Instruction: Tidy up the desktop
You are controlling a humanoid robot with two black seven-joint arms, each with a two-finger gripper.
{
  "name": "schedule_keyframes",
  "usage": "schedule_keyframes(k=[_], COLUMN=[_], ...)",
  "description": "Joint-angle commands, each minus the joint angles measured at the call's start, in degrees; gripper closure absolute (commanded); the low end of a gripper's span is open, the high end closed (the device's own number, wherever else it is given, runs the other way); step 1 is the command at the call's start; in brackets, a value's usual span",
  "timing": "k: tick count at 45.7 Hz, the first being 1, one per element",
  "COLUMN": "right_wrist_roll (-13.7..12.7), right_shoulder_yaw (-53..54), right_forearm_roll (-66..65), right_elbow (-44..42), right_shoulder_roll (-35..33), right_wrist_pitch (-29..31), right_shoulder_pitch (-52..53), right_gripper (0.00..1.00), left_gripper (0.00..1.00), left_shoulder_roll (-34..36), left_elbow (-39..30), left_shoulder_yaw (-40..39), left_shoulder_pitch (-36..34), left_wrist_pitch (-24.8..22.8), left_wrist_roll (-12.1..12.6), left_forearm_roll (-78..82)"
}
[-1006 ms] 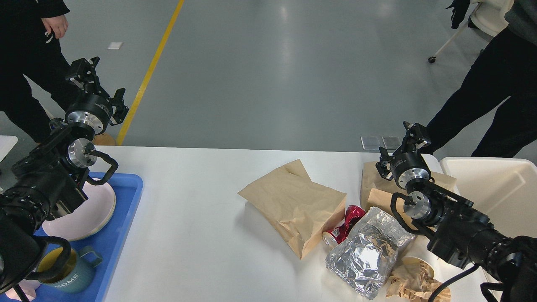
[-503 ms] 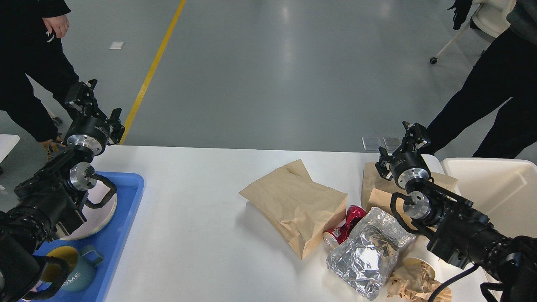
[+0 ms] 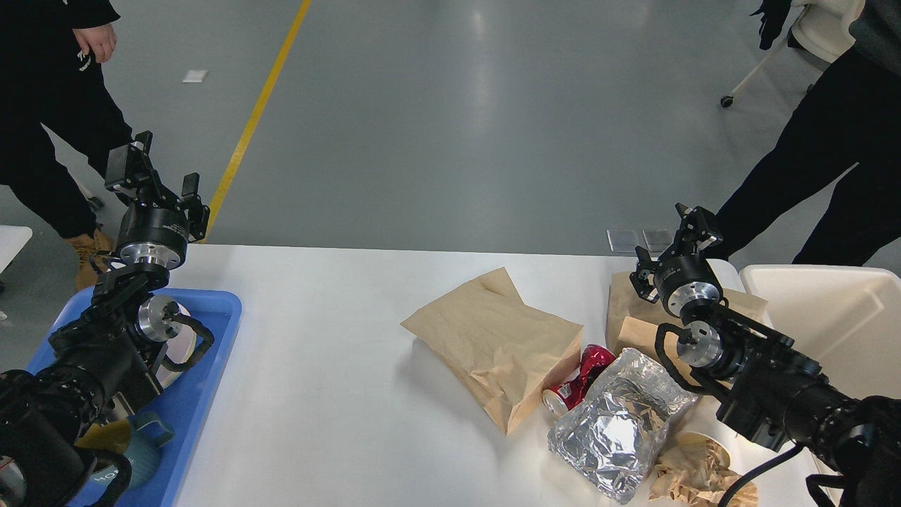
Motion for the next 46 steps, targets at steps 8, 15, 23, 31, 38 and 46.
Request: schedule_keyframes(k=[8, 15, 23, 31, 38, 46], right_wrist_roll=[0.0, 0.0, 0.0, 0.0, 0.0, 0.0], right_shoulder_yaw=[0.0, 0.0, 0.0, 0.0, 0.0, 0.0], right_forearm_roll=[0.0, 0.0, 0.1, 0.0, 0.0, 0.0], right_elbow=[0.0, 0.0, 0.0, 0.0, 0.0, 0.0], right_shoulder_roll=[0.1, 0.0, 0.0, 0.0, 0.0, 0.0], right_wrist_pitch=[0.0, 0.0, 0.0, 0.0, 0.0, 0.0], right_shoulder_pitch=[0.0, 0.0, 0.0, 0.0, 0.0, 0.0], right_gripper=[0.00, 0.00, 0.00, 0.00, 0.00, 0.00], left_gripper=[0.04, 0.04, 0.04, 0.04, 0.04, 0.04], left_shoulder_roll=[-0.1, -0.2, -0.2, -0.2, -0.2, -0.2], left_elbow=[0.0, 0.0, 0.0, 0.0, 0.0, 0.0], left_shoulder_yaw=[0.0, 0.0, 0.0, 0.0, 0.0, 0.0], left_shoulder_pitch=[2.2, 2.2, 2.2, 2.2, 2.2, 2.2], left_wrist_pitch=[0.0, 0.0, 0.0, 0.0, 0.0, 0.0], left_wrist_roll=[-0.4, -0.7, -0.8, -0.7, -0.8, -0.7], left_forearm_roll=[0.1, 0.0, 0.0, 0.0, 0.0, 0.0])
